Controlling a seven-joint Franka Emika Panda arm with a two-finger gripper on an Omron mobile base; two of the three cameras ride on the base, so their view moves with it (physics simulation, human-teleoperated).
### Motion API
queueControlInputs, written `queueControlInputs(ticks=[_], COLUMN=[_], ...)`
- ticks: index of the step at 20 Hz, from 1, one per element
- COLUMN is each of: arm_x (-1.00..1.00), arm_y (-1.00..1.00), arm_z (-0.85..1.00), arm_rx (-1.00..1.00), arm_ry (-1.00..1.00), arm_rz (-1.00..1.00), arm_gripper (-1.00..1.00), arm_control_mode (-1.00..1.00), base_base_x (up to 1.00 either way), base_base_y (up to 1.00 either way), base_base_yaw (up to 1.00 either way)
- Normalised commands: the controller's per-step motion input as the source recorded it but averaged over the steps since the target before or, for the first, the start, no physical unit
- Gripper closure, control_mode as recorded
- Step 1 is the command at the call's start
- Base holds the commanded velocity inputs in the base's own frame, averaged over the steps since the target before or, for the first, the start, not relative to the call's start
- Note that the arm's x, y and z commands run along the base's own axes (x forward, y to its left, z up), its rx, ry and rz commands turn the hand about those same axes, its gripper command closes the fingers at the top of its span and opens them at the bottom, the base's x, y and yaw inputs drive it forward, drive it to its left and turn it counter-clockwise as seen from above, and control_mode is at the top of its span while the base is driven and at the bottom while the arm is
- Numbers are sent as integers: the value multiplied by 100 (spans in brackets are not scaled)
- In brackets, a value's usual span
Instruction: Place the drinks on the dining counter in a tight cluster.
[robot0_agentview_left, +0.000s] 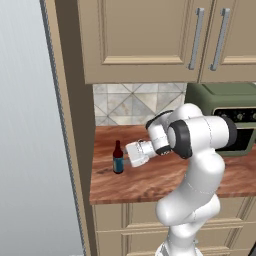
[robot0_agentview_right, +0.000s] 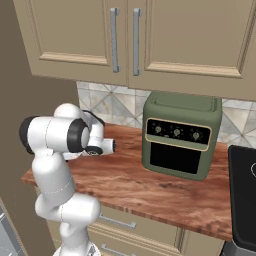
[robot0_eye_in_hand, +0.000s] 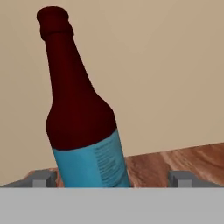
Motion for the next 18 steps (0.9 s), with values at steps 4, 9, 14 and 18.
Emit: queueControlInputs(ticks=[4,9,14,18], arm_x=[0,0,-1,-14], arm_y=[17,15,11,10], arm_z=[0,0,-1,-1], arm_rx=[1,1,0,0], arm_ry=[0,0,0,0], arm_rz=[0,0,1,6], arm_gripper=[-100,-100,-100,-100], arm_control_mode=[-100,-100,-100,-100], base_base_x=[0,0,0,0], base_base_y=[0,0,0,0], base_base_yaw=[0,0,0,0])
